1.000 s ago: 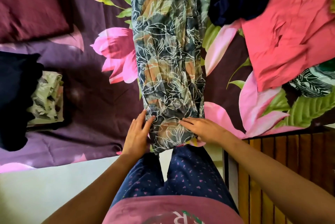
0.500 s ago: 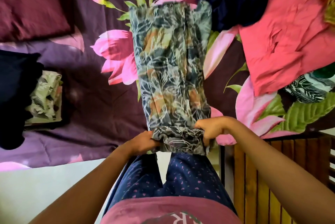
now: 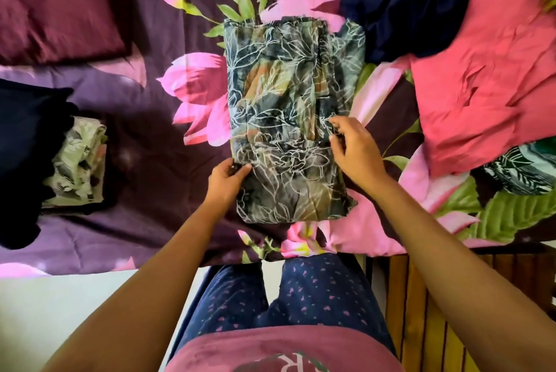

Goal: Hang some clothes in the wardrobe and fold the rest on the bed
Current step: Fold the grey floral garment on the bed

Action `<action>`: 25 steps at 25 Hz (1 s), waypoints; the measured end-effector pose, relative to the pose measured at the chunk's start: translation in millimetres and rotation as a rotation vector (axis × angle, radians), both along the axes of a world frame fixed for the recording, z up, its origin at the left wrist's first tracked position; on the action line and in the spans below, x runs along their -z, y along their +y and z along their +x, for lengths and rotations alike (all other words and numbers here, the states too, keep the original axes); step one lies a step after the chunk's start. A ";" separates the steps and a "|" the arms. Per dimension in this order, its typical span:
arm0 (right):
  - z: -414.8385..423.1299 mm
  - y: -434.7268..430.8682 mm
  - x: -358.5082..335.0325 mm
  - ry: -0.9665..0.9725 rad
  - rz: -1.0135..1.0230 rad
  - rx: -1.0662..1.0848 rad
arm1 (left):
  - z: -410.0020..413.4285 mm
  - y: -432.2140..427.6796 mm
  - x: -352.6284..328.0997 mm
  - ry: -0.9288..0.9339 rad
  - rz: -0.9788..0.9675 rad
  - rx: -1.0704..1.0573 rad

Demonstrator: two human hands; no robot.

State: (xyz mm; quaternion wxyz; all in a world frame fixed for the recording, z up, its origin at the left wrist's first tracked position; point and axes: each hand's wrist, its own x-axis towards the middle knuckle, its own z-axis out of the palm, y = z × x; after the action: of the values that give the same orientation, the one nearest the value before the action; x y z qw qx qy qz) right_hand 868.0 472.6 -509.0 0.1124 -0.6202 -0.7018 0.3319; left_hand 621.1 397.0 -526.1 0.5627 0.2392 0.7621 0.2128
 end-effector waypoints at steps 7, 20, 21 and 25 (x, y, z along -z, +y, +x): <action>-10.4 -60.8 18.1 -0.117 0.452 -0.764 | 28.7 -17.9 0.1 0.599 0.777 0.706; 43.3 -4.7 57.0 -0.439 0.159 -1.027 | -32.1 7.5 40.5 0.435 0.393 1.228; 43.1 -4.3 58.9 -0.426 0.155 -1.006 | -33.2 8.2 42.8 0.408 0.376 1.224; 42.4 -9.7 64.6 -0.277 0.087 -0.867 | -41.9 9.8 48.2 0.331 0.370 1.136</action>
State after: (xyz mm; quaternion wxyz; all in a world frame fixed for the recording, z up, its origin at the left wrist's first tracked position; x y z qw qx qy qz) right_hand 910.4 462.9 -573.6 -0.1058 -0.3024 -0.9183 0.2325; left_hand 579.2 406.9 -574.2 0.4117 0.7310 0.5433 -0.0312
